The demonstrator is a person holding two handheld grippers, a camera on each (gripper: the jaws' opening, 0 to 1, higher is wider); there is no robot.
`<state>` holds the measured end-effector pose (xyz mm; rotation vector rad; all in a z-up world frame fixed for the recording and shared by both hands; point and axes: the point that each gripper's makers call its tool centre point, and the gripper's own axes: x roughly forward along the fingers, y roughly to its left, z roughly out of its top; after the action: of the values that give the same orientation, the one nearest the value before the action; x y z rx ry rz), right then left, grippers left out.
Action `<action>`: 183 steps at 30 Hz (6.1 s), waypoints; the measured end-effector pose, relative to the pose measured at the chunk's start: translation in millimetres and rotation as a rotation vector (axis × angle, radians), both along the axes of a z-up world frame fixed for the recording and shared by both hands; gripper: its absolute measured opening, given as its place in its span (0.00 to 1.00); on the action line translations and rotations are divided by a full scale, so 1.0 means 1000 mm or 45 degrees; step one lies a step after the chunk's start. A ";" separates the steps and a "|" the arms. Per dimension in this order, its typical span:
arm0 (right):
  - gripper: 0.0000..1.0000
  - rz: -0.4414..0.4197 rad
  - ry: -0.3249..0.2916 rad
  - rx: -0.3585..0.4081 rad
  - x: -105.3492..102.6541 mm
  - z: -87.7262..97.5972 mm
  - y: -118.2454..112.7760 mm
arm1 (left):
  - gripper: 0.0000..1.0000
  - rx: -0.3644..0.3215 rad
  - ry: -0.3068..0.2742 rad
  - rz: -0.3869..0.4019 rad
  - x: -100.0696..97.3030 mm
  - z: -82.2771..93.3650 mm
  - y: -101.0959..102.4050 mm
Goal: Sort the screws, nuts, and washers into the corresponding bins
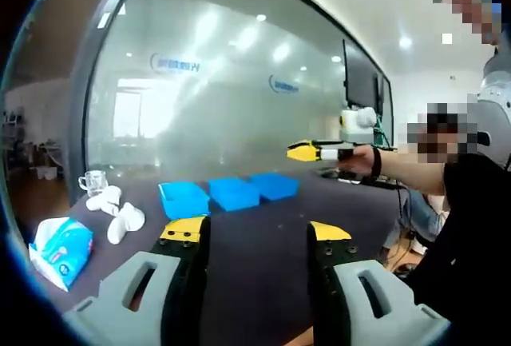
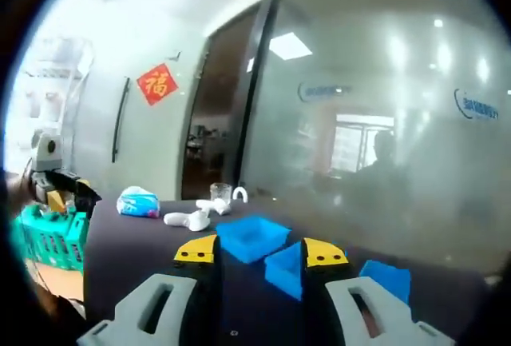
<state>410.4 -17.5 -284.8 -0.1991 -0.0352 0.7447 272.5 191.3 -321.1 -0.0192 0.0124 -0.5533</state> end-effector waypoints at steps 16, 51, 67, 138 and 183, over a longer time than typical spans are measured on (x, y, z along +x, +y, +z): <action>0.37 -0.075 0.045 0.071 -0.069 -0.015 -0.084 | 0.49 0.007 0.025 -0.106 -0.004 -0.003 -0.026; 0.40 0.162 0.216 -0.146 -0.101 -0.052 -0.088 | 0.49 0.131 0.135 -0.261 -0.018 -0.032 -0.046; 0.35 0.384 0.425 -0.533 -0.079 -0.078 -0.071 | 0.49 0.136 0.146 -0.249 -0.016 -0.036 -0.048; 0.10 0.840 0.632 -1.536 -0.019 -0.188 -0.010 | 0.49 0.106 0.174 -0.168 -0.011 -0.040 -0.037; 0.01 0.435 0.404 -0.435 -0.014 -0.091 -0.007 | 0.49 0.058 0.116 -0.080 -0.008 -0.024 -0.022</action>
<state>396.7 -24.1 -376.0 -0.4045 0.3699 1.1148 264.2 169.7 -345.5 0.0001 0.1145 -0.6148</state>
